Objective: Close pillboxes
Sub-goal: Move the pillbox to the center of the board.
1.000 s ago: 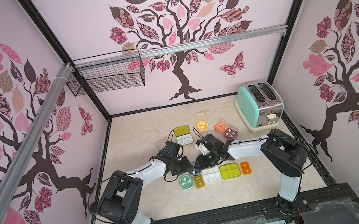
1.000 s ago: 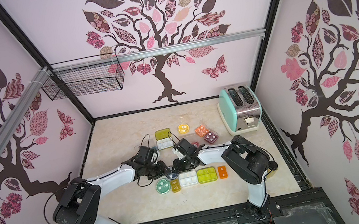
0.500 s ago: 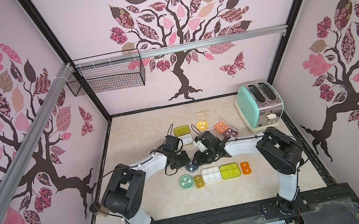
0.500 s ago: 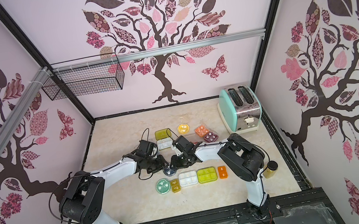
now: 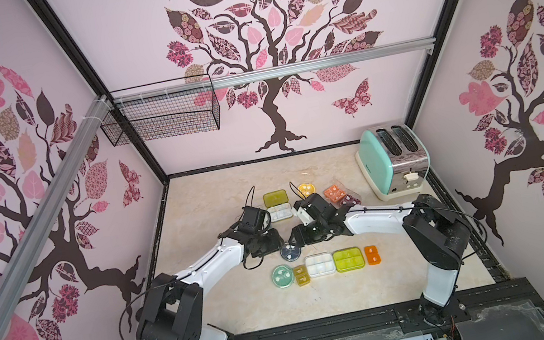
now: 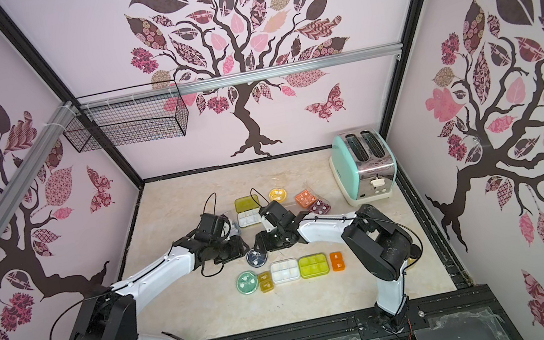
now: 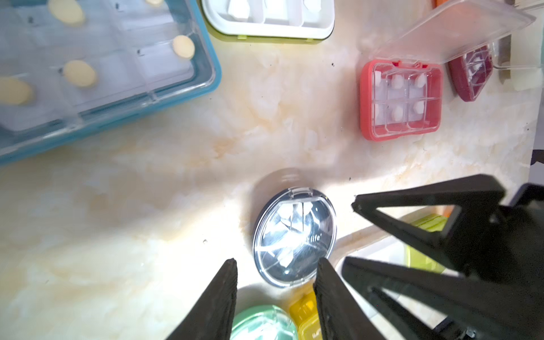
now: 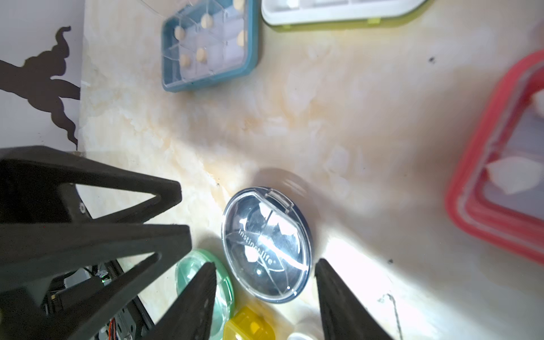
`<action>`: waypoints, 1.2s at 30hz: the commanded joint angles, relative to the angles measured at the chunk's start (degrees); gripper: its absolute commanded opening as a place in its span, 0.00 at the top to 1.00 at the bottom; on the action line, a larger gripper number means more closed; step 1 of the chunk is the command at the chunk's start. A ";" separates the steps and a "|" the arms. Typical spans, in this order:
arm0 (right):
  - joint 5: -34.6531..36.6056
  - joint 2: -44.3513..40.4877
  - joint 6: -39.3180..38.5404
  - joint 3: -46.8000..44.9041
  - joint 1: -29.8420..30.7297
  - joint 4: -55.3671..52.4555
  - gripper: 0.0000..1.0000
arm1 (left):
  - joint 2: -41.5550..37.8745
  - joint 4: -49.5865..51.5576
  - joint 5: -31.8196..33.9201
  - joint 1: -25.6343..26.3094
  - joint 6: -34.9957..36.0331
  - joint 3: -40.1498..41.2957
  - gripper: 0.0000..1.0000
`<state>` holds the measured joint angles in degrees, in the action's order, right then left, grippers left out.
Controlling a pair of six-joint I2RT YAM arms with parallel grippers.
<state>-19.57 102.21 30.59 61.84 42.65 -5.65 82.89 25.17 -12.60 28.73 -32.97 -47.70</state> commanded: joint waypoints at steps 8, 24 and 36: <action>-0.02 1.46 -2.20 -0.80 -1.03 -3.11 0.39 | -5.78 1.46 -0.06 -1.01 0.30 3.36 0.48; -3.02 6.38 -0.96 0.52 -0.69 -0.40 0.42 | -3.53 3.08 0.65 -1.66 0.56 0.72 0.34; -5.61 11.40 0.07 5.98 1.97 1.42 0.47 | -4.37 4.84 4.19 -1.94 1.11 0.15 0.34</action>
<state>-24.29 111.85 30.24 65.52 43.57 -3.40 79.02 29.02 -9.89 27.22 -32.71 -47.27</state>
